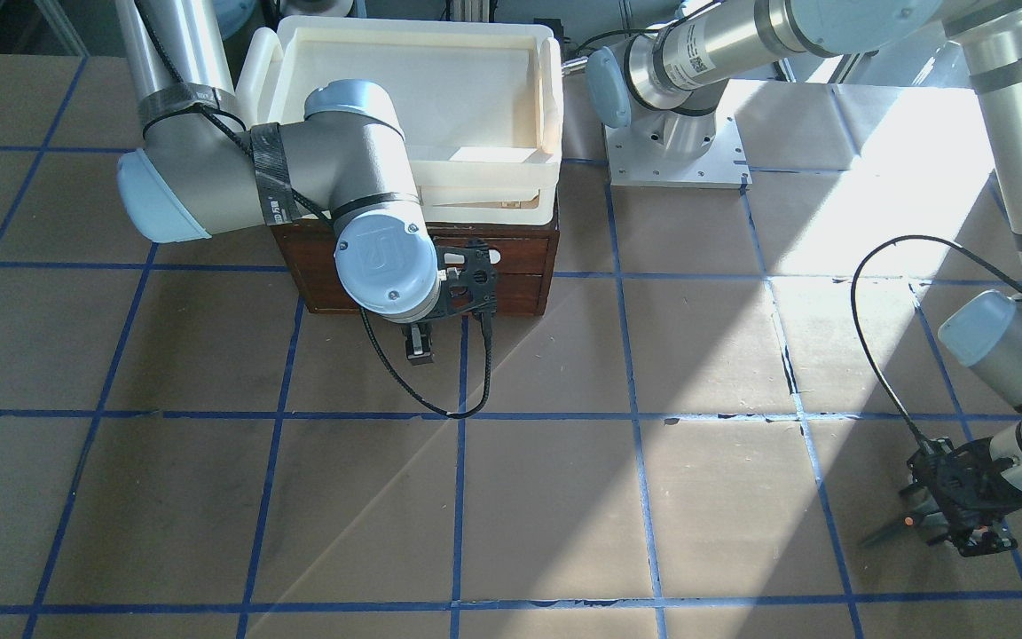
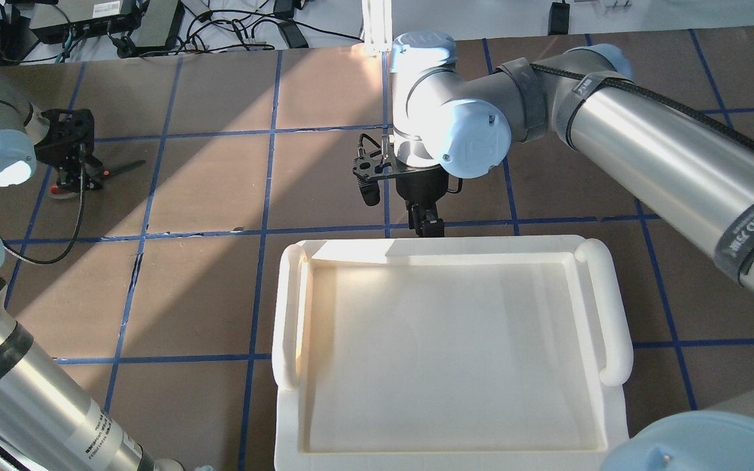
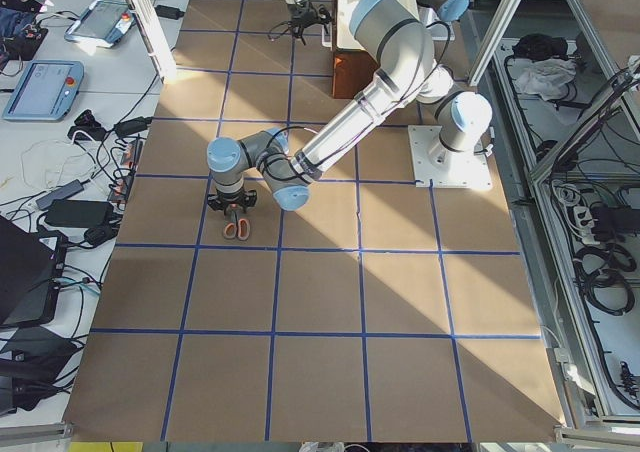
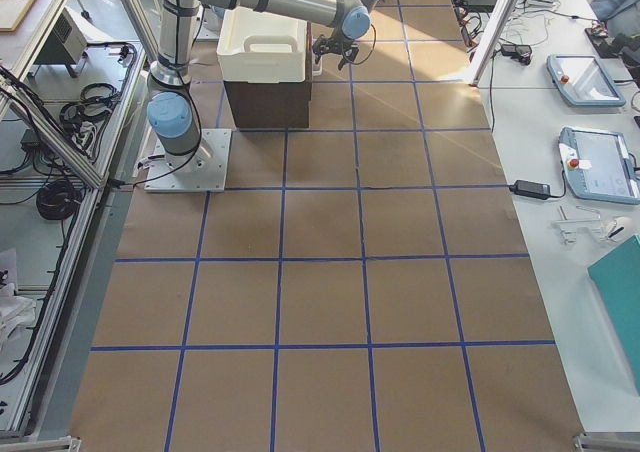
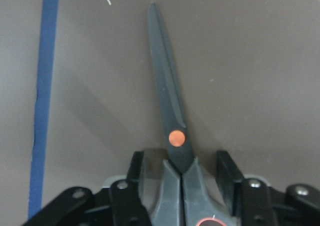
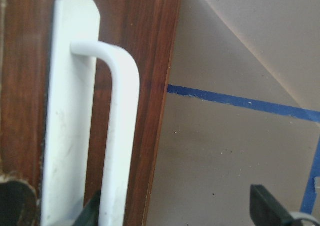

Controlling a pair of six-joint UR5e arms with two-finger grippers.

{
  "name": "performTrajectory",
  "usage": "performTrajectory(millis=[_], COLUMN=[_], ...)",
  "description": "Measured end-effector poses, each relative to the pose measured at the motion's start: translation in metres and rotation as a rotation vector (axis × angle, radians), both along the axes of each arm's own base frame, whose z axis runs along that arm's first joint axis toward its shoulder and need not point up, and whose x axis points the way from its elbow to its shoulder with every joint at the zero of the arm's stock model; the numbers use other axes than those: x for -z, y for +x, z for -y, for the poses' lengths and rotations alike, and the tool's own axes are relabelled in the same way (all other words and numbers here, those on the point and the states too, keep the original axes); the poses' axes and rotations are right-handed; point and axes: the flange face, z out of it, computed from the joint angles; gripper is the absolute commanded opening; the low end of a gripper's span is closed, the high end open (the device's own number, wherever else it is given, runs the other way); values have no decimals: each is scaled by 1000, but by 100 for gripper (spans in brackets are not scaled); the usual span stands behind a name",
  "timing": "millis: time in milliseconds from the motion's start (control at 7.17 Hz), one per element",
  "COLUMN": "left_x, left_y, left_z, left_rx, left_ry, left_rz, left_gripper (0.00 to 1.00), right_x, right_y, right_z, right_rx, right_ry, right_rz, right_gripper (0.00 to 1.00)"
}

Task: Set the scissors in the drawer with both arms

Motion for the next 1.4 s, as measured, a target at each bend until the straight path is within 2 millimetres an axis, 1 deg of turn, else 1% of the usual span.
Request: performTrajectory(millis=[419, 698, 837, 977, 1116, 1395], left_x=[-2, -10, -19, -32, -49, -99], left_y=[0, -1, -1, -5, -13, -42], left_z=[0, 0, 0, -1, -2, -9], left_rx=[2, 2, 3, 6, 10, 4], left_ry=[-1, -13, -21, -28, -30, -30], left_rz=[2, 2, 5, 9, 9, 6], left_gripper=[0, 0, 0, 0, 0, 0], right_x=[-5, -6, -8, -9, -9, -10], right_y=[0, 2, 3, 6, 7, 7], right_z=[9, 17, 22, 29, 36, 46], right_rx=[-15, -19, -19, -19, -19, -16], right_ry=[-45, -71, -82, -90, -99, -119], right_rz=[15, 23, 27, 30, 33, 39], right_gripper=[98, 98, 98, 98, 98, 98])
